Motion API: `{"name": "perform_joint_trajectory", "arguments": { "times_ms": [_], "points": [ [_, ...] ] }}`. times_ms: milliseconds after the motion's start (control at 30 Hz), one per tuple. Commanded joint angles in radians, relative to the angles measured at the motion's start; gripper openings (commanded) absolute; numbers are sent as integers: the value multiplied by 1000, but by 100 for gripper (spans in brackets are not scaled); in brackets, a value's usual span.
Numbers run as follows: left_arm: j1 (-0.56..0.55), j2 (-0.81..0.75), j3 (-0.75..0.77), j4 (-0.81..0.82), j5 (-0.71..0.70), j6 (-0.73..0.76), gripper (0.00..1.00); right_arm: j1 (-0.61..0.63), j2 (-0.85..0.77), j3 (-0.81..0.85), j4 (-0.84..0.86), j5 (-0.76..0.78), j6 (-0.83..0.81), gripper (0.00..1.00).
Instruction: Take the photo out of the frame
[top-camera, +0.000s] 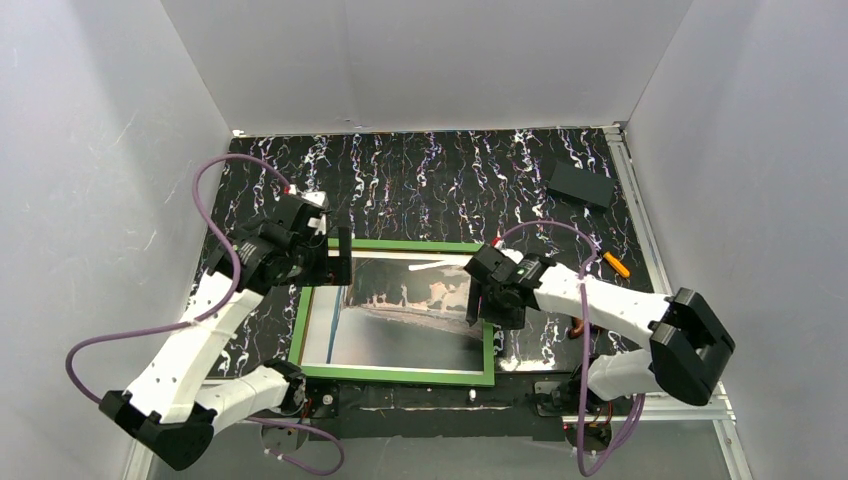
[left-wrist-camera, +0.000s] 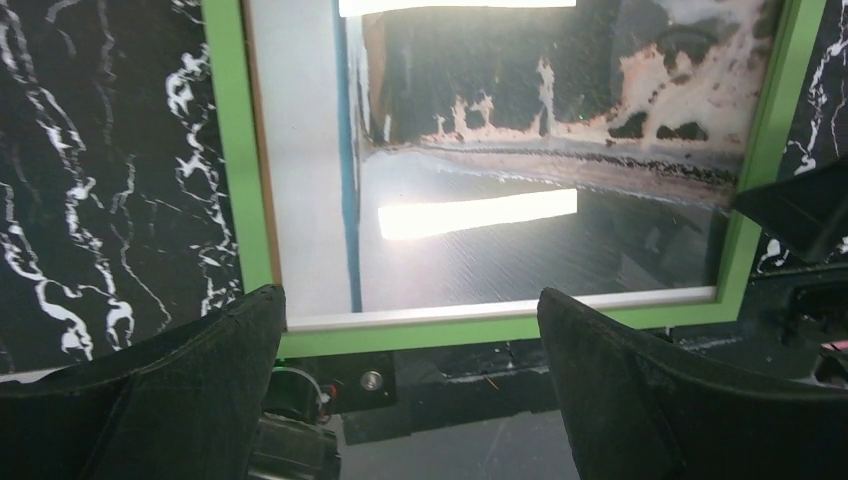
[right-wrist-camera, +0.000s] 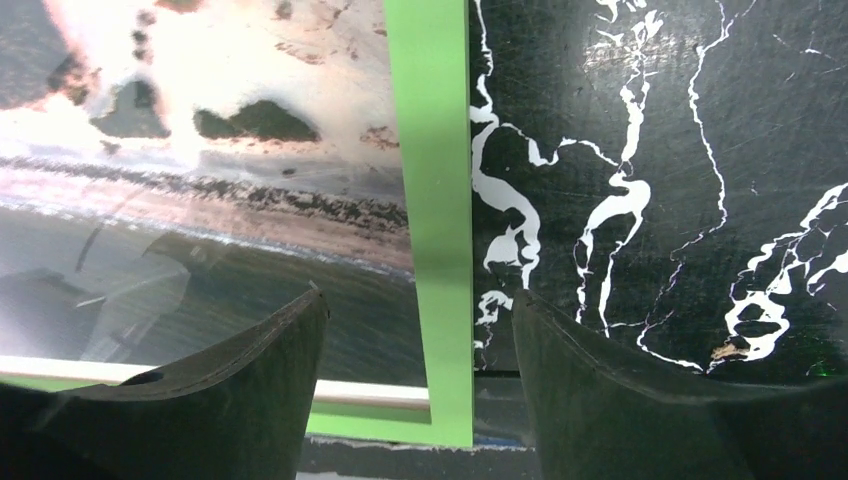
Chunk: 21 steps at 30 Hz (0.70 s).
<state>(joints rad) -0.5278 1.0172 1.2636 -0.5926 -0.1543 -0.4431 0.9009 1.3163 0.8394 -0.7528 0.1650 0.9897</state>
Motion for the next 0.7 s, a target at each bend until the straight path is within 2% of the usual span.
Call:
{"name": "perform_joint_trajectory", "arguments": {
  "times_ms": [0,100,200,333,533,667],
  "points": [
    [-6,34,-17,-69,97,-45,98,54,83,12,-4,135,94,74],
    [-6,33,-23,-60,104,-54,98,84,137,26,-22,174,107,72],
    [-6,26,-26,-58,97,-49,98,107,167,41,-27,190,100,66],
    [-6,18,-27,-62,80,-33,98,123,172,59,-42,207,103,46],
    [-6,11,-16,-70,50,-10,98,128,118,98,-78,177,93,29],
    [-6,13,-8,-67,39,0,98,127,74,140,-129,175,97,5]
  ]
}}
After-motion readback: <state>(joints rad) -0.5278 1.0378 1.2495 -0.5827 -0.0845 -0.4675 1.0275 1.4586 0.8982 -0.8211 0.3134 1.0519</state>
